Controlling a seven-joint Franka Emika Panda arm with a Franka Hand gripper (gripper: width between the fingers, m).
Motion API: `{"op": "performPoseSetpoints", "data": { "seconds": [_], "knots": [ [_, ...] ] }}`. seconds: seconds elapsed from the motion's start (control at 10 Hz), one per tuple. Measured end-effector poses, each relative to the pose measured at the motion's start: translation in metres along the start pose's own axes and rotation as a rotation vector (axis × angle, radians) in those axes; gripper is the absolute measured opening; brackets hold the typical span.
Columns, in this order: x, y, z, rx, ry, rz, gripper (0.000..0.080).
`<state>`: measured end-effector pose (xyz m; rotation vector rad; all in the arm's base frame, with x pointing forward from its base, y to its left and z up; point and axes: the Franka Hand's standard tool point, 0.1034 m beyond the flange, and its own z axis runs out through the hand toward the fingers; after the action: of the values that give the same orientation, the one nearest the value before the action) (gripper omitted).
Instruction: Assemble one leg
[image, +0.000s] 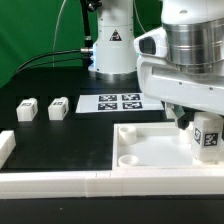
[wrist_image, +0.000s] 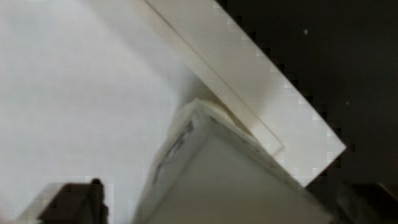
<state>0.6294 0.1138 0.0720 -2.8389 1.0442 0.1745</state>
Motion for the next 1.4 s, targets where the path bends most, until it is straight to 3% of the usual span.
{"op": "performPoseSetpoints", "data": {
  "seconds": [0.2, 0.5, 1.0, 1.1, 1.2, 1.3, 1.4],
  "knots": [
    [-0.0007, -0.0008, 0.0001, -0.011, 0.008, -0.194, 0.0649],
    [0.0004, -0.0002, -0.0002, -0.066, 0.034, -0.583, 0.0649],
    [0.0042, 0.0035, -0.0001, -0.073, 0.028, -0.856, 0.0649],
    [0.0043, 0.0036, -0.0002, -0.073, 0.028, -0.856, 0.0516],
    [0.0043, 0.0037, -0.0002, -0.073, 0.028, -0.856, 0.0516],
    [0.0043, 0.0036, -0.0002, -0.073, 0.028, -0.856, 0.0365],
    [0.0044, 0.0037, -0.0002, -0.073, 0.028, -0.856, 0.0291]
  ]
}}
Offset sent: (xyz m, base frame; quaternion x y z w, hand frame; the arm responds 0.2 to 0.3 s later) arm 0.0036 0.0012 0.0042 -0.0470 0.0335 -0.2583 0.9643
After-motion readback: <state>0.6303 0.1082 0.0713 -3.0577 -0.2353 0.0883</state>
